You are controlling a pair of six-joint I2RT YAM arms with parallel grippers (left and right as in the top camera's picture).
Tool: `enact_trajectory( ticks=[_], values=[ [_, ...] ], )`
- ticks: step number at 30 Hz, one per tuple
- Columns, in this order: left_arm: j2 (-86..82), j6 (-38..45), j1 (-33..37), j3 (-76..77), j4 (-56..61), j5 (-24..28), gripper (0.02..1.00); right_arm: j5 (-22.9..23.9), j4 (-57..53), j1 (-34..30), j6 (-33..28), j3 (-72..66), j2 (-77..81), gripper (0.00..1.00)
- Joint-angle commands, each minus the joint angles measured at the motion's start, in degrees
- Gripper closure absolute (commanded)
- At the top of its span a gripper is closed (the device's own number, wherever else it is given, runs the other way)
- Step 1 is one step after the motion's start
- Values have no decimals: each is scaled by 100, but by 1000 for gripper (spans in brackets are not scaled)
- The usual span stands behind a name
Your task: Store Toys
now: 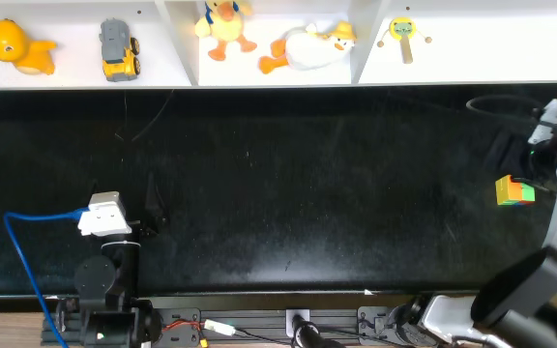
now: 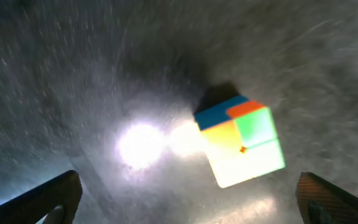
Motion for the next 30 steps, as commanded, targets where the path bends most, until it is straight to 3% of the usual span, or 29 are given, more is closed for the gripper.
enact_trajectory(
  ticks=[1, 7, 12, 18, 26, 30],
  values=[
    [-72, -63, -37, -52, 17, 76, 20, 234, -109, -44, -310, 59, 219, 5],
    [-72, -63, -37, -52, 17, 76, 20, 1185, -149, -96, -269, 46, 240, 5],
    [-72, -63, -37, -52, 17, 76, 20, 1298, -111, -442, -275, 44, 306, 5],
    [-72, -63, -37, -52, 17, 76, 20, 855, 61, -839, -527, 44, 417, 7],
    [-72, -63, -37, -52, 17, 76, 20, 214, 210, -879, -850, 44, 850, 5],
    [-72, -63, -37, -52, 17, 76, 20, 170, 280, -857, -848, 44, 1047, 7]
  ],
)
